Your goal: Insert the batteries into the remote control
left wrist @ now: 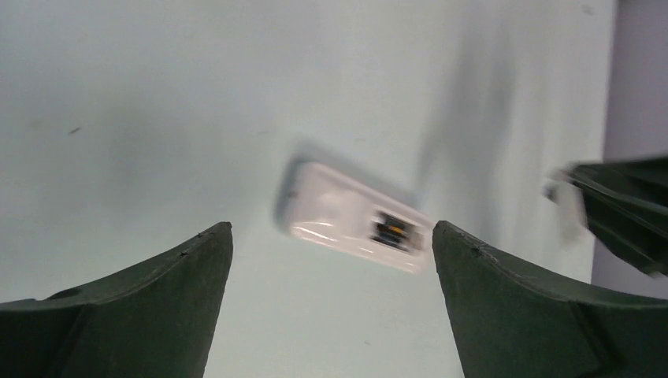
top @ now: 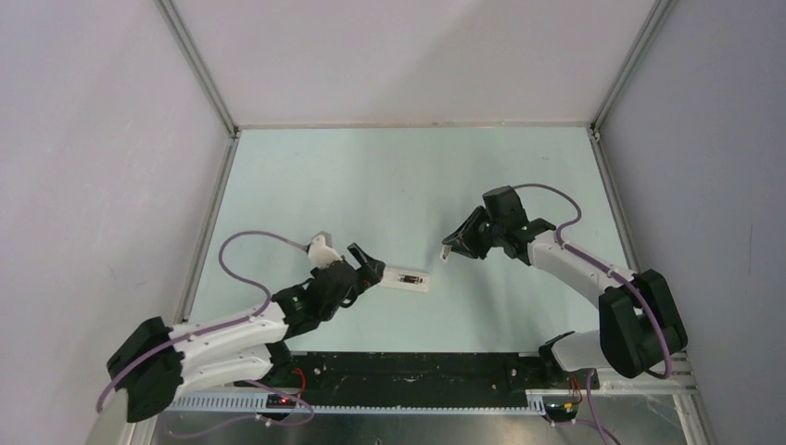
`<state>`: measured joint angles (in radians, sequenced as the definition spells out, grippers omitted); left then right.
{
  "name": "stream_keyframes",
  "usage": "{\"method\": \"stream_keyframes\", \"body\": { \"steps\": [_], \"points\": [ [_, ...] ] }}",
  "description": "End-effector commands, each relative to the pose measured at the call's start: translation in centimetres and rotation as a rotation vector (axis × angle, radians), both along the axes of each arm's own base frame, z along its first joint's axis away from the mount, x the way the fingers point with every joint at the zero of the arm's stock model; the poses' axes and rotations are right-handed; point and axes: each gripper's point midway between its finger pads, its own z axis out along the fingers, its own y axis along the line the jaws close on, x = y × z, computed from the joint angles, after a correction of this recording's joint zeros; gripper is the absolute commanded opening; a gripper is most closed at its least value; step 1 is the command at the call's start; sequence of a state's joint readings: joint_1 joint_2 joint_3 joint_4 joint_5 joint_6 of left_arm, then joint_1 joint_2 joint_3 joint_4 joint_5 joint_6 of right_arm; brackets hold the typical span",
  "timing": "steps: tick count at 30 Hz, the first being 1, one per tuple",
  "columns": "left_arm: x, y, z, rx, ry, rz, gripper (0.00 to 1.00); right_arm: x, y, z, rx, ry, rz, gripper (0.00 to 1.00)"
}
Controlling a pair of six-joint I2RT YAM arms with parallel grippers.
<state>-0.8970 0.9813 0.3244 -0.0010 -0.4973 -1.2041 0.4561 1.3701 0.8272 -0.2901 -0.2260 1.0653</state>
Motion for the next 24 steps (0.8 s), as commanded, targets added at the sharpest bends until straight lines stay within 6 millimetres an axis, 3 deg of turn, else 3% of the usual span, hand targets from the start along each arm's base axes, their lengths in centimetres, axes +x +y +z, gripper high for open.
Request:
{"method": "stream_keyframes", "body": {
  "steps": [1,6,11,14,20,24],
  "points": [
    [1.1,-0.6,7.0,0.124,-0.21,-0.049,0.99,-0.1,0.8,1.4,0.147,0.077,-0.128,0.23],
    [0.1,-6.0,11.6,0.05,-0.361,-0.329,0.99,-0.6,0.7,2.1,0.197,0.13,-0.218,0.23],
    [-0.9,-10.0,12.1,0.041,-0.386,-0.533,0.99,-0.9,0.8,3.3,0.273,0.182,-0.312,0.23],
    [-1.4,-12.3,13.6,0.009,-0.431,-0.62,0.99,-1.4,1.4,3.9,0.315,0.218,-0.336,0.24],
    [-1.5,-14.8,15.6,0.029,-0.51,-0.742,0.99,-2.3,1.9,5.1,0.41,0.276,-0.329,0.24],
    [-1.2,-15.8,14.8,0.059,-0.5,-0.773,0.94,-3.1,2.4,5.4,0.438,0.305,-0.317,0.24]
  ]
}}
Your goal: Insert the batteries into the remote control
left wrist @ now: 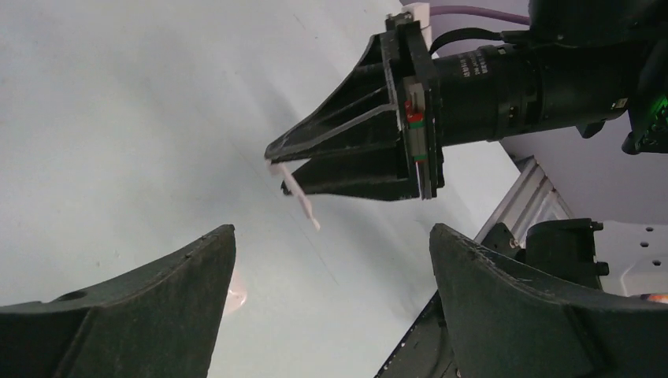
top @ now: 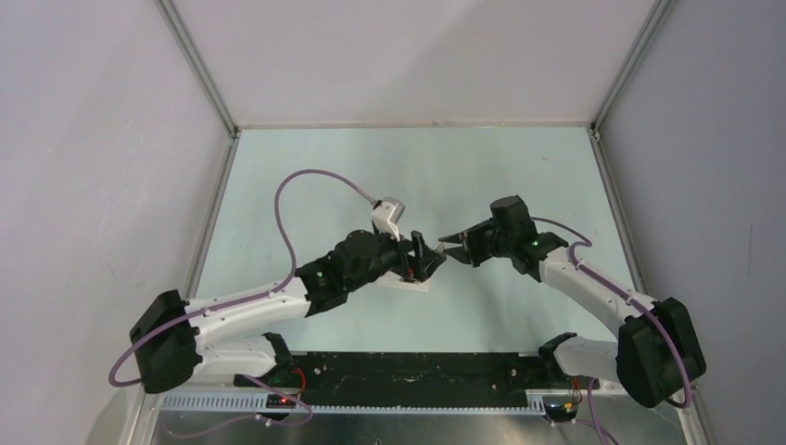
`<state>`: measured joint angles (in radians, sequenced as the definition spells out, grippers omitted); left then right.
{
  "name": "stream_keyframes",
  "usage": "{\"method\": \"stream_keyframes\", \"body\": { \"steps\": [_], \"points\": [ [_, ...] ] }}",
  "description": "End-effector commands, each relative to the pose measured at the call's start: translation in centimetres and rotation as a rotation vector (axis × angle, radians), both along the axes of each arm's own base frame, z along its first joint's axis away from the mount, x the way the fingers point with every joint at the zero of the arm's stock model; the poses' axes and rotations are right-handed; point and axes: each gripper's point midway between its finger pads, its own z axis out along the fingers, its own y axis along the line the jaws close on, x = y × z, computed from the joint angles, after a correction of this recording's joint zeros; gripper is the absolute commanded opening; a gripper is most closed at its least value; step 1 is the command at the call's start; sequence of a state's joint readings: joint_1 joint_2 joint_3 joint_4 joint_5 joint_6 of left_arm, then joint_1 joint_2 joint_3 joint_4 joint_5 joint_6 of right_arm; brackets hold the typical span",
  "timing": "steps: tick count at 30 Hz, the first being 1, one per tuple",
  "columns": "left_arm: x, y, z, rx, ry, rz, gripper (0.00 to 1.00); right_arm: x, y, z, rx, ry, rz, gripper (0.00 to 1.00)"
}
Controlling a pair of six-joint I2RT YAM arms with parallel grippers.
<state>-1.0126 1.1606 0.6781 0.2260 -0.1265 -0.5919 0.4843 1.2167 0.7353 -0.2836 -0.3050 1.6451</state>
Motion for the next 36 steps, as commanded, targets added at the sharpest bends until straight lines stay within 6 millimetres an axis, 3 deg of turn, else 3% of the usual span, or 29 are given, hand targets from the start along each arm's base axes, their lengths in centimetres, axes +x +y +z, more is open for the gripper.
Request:
{"method": "stream_keyframes", "body": {
  "steps": [1,6,9,15,26,30,36],
  "points": [
    [0.1,-2.3,1.8,-0.009,-0.073,-0.087,0.92,-0.8,0.8,1.6,0.088,0.018,-0.003,0.24],
    [0.8,-3.3,0.3,0.002,-0.009,-0.059,0.64,-1.0,0.9,1.9,0.112,0.026,-0.017,0.24],
    [1.5,-3.1,0.0,0.006,0.0,-0.01,0.53,-1.0,0.9,2.0,0.118,0.026,-0.021,0.24],
    [1.8,-2.7,0.1,0.0,0.006,0.023,0.35,-0.9,1.0,2.0,0.123,0.028,-0.028,0.24],
    [2.3,-2.3,-0.5,0.016,0.041,0.072,0.16,-1.2,1.6,1.8,0.118,0.028,-0.017,0.25],
    [2.5,-2.3,-0.9,0.036,0.058,0.083,0.02,-1.5,1.6,1.9,0.097,0.01,-0.019,0.44],
    [2.6,-2.2,-1.6,0.063,0.084,0.095,0.0,-1.7,1.0,2.7,0.07,-0.05,-0.025,0.75]
  ]
}}
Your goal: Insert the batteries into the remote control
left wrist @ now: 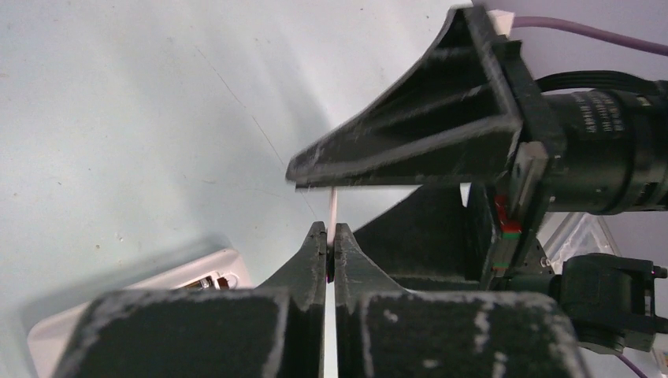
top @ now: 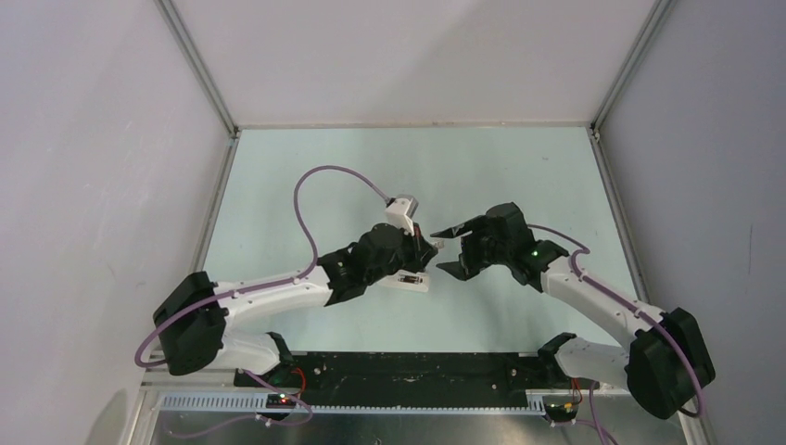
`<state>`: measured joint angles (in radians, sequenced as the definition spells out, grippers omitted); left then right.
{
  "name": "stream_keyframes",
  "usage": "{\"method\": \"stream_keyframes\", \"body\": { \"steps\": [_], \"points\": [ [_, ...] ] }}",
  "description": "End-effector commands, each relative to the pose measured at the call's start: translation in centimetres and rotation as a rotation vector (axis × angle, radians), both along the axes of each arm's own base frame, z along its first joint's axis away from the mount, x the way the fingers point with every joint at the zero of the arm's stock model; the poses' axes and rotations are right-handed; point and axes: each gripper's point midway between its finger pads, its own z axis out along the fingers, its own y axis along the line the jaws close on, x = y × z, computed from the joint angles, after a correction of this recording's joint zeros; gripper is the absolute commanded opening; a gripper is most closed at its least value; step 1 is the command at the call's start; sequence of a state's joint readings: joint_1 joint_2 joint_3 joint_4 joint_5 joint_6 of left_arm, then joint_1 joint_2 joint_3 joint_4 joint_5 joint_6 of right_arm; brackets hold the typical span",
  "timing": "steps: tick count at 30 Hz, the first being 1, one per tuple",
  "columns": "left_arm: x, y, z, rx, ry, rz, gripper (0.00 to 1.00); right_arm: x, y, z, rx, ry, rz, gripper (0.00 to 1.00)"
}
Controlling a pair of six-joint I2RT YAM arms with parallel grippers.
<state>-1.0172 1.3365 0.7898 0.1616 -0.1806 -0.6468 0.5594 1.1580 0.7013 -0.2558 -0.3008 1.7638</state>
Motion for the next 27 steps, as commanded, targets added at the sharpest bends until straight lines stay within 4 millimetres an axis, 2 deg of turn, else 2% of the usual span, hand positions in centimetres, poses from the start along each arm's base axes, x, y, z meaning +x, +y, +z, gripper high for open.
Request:
{"method": "stream_keyframes", "body": {
  "steps": [1,4,8,11,12,13,14,17,18,23,27],
  "points": [
    [0.7,-0.3,1.3,-0.016,-0.006,0.032,0.0,0.3,-0.9,2.1,-0.004,-0.1,-0.026,0.78],
    [0.7,0.0,1.1,-0.013,0.011,0.03,0.0,0.4,-1.8,3.2,-0.026,-0.188,0.0,0.85],
    [0.3,0.4,1.2,-0.05,0.076,-0.015,0.0,0.3,-3.6,4.2,-0.095,-0.358,0.103,0.85],
    [-0.4,0.8,2.1,-0.119,0.155,-0.116,0.0,0.1,-4.8,4.4,-0.22,-0.582,0.272,0.84],
    [-1.5,0.5,2.4,-0.145,0.196,-0.188,0.0,-0.1,-4.9,4.6,-0.222,-0.63,0.321,0.83],
    [-1.2,1.0,2.9,-0.164,0.207,-0.198,0.0,-0.4,-5.1,4.6,-0.268,-0.726,0.399,0.83],
    [-2.3,0.9,3.4,-0.189,0.24,-0.266,0.0,-1.0,-4.6,5.3,-0.244,-0.794,0.464,0.82],
    [-2.9,1.6,4.6,-0.233,0.294,-0.341,0.0,-2.3,-4.1,5.5,-0.247,-0.936,0.615,0.81],
    [-3.7,1.6,5.2,-0.254,0.324,-0.387,0.0,-2.7,-3.7,5.9,-0.22,-0.964,0.645,0.8],
    [-5.5,1.6,7.1,-0.316,0.404,-0.492,0.0,-3.8,-1.9,7.6,-0.159,-1.043,0.674,0.76],
    [-6.3,1.9,8.8,-0.35,0.415,-0.538,0.0,-4.1,-0.4,7.5,-0.133,-1.027,0.673,0.69]
  ]
}}
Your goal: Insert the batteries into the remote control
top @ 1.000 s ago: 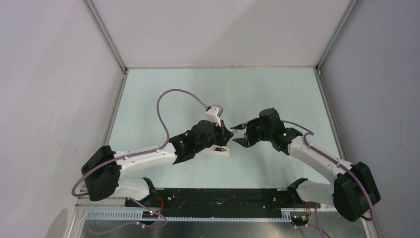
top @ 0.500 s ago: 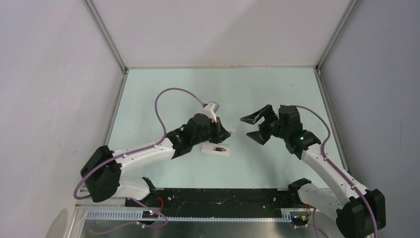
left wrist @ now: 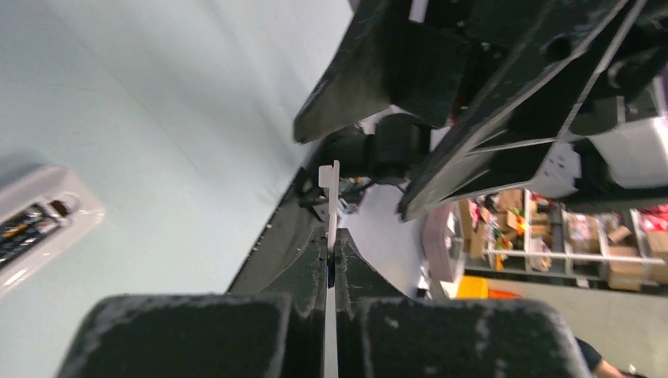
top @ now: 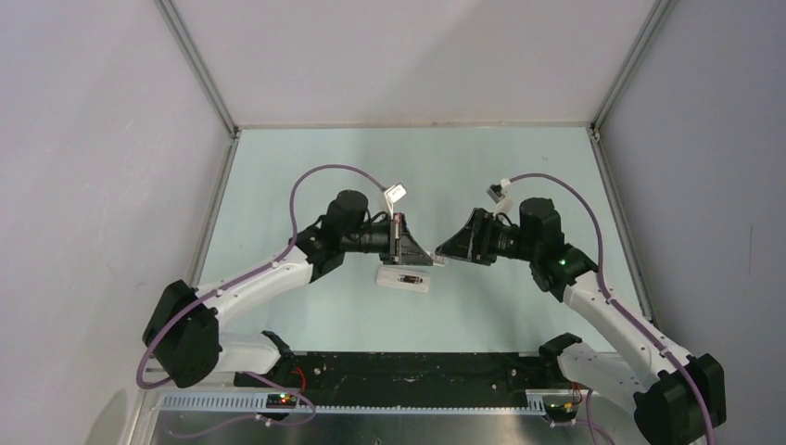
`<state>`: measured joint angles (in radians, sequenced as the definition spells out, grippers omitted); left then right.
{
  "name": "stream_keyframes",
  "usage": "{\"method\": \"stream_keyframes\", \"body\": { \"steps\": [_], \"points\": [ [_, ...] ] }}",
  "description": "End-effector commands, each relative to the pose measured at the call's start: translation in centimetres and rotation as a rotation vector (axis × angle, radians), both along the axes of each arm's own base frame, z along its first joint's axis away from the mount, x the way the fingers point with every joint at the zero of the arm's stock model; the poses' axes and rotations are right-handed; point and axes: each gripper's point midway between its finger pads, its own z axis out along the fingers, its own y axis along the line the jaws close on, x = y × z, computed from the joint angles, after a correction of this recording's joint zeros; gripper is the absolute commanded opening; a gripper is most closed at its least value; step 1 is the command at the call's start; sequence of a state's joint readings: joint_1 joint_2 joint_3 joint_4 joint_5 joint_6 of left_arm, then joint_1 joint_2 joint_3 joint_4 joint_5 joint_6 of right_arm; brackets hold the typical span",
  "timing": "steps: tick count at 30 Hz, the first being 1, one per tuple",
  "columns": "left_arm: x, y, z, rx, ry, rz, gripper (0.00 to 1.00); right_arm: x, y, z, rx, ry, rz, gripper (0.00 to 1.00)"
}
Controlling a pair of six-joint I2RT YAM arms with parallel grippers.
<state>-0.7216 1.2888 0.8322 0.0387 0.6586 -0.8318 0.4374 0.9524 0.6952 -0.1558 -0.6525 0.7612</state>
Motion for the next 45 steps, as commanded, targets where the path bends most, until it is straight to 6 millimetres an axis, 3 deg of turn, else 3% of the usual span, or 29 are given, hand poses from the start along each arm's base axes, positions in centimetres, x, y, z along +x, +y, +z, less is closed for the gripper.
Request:
{"method": "stream_keyframes", "body": {
  "steps": [1,4,8,14,21,25,26,30,34,38,42,45],
  "points": [
    [-2.0,0.3,5.2,-0.124,0.003,-0.115,0.0,-0.5,1.5,1.2,0.045,-0.08,0.05,0.67],
    [-2.2,0.6,5.8,-0.139,0.002,-0.123,0.0,-0.8,1.9,1.2,0.06,-0.066,0.042,0.56],
    [-2.7,1.2,5.9,-0.145,0.021,-0.119,0.0,-1.3,2.0,2.7,0.128,-0.098,0.037,0.41],
    [-3.3,1.8,6.9,-0.17,0.032,-0.109,0.0,-2.6,2.3,4.0,0.197,-0.121,0.057,0.37],
    [-3.7,2.1,7.9,-0.19,0.043,-0.095,0.01,-3.9,2.7,5.3,0.259,-0.113,0.099,0.01],
    [-3.5,2.2,7.9,-0.189,0.029,-0.077,0.22,-4.3,2.7,5.6,0.273,-0.1,0.109,0.0],
    [-3.4,2.3,7.8,-0.188,0.027,-0.073,0.4,-4.4,2.7,5.6,0.272,-0.092,0.107,0.0],
    [-2.4,2.5,7.0,-0.167,-0.021,-0.015,0.79,-4.2,2.3,4.4,0.235,-0.042,0.073,0.0],
    [0.7,4.1,3.9,-0.057,-0.066,0.171,0.89,-3.9,1.2,1.1,0.126,0.021,0.001,0.0],
    [3.4,7.7,-1.5,0.167,-0.112,0.384,0.88,-3.5,0.4,-2.8,0.045,0.077,-0.033,0.0],
    [4.8,11.0,-5.9,0.333,-0.107,0.543,0.86,-2.8,0.7,-6.0,-0.019,0.134,-0.024,0.0],
    [5.0,12.0,-8.4,0.417,-0.081,0.571,0.87,-2.0,1.2,-6.5,-0.036,0.101,-0.026,0.0]
  ]
}}
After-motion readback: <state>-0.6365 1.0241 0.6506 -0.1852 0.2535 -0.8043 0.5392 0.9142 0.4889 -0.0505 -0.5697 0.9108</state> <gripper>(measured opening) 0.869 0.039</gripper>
